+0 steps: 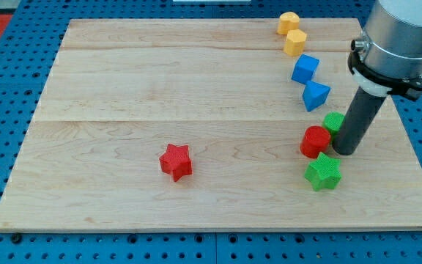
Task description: Move the green circle above to the red circle
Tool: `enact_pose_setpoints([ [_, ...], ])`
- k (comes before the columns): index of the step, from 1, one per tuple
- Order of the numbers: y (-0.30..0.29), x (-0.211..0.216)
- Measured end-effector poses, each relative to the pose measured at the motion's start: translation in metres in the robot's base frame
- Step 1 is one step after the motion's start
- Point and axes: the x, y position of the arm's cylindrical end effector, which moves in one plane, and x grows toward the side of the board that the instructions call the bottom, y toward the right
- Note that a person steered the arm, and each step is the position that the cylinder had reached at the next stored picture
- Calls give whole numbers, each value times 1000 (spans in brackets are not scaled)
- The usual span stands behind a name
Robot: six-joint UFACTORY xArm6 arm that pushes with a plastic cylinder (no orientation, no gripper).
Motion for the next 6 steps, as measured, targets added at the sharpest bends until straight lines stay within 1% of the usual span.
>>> enact_pose_setpoints([
  [1,15,-5],
  [2,15,-22],
  [4,6,-24],
  [5,-14,-28],
  [6,-4,-19],
])
